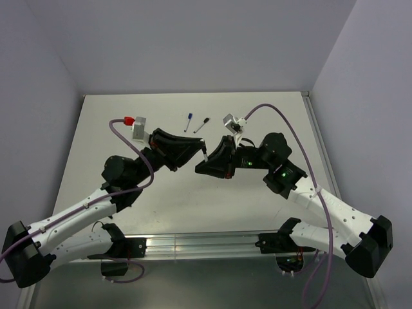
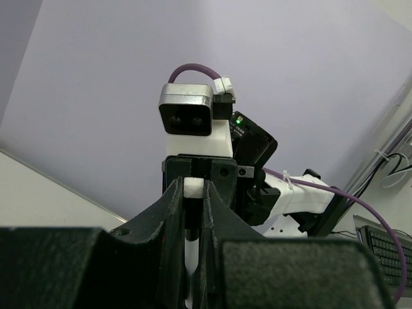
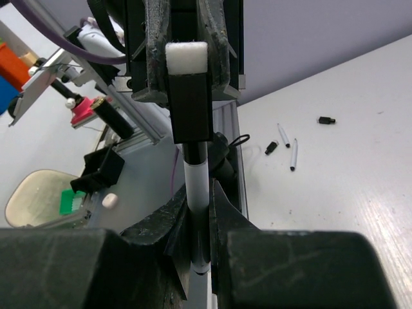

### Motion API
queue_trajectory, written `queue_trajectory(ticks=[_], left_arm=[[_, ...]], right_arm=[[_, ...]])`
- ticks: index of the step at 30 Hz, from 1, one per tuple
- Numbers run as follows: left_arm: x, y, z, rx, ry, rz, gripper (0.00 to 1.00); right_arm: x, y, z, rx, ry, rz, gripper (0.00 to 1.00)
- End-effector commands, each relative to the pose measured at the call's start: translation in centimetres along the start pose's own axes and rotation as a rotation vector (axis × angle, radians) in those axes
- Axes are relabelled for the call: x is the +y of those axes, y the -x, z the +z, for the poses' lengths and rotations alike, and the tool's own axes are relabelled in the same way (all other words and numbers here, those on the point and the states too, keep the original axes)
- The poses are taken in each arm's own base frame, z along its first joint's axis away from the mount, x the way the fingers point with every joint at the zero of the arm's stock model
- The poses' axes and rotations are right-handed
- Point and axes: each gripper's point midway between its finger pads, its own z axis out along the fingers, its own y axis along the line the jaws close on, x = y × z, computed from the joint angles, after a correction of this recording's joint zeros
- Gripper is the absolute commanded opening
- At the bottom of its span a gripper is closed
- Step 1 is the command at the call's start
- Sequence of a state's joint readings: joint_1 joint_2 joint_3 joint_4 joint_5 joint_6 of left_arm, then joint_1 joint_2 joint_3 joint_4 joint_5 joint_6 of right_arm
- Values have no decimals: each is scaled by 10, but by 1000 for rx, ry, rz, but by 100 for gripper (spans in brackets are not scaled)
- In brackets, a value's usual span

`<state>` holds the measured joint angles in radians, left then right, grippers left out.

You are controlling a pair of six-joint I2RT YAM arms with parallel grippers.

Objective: Insert the pens into the pen caps
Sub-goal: Press the pen cap onto the pen.

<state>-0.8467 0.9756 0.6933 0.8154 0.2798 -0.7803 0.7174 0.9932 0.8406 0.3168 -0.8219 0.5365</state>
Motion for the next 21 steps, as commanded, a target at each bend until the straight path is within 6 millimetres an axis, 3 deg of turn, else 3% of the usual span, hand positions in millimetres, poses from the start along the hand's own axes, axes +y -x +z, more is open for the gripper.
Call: queue_trajectory(ticks=[1, 15, 19, 21], left_arm=[[13, -115, -36, 415, 17, -108, 0], [21, -134, -44, 458, 67, -48, 0], [24, -136, -46, 460, 85, -42, 0], [26, -136, -47, 459, 101, -41, 0]], right_arm=[[38, 77, -8, -269, 91, -198, 0], [67, 76, -24, -302, 268, -190, 0], [66, 79, -25, -304, 264, -196, 0], [56, 81, -21, -296, 211, -188, 0]])
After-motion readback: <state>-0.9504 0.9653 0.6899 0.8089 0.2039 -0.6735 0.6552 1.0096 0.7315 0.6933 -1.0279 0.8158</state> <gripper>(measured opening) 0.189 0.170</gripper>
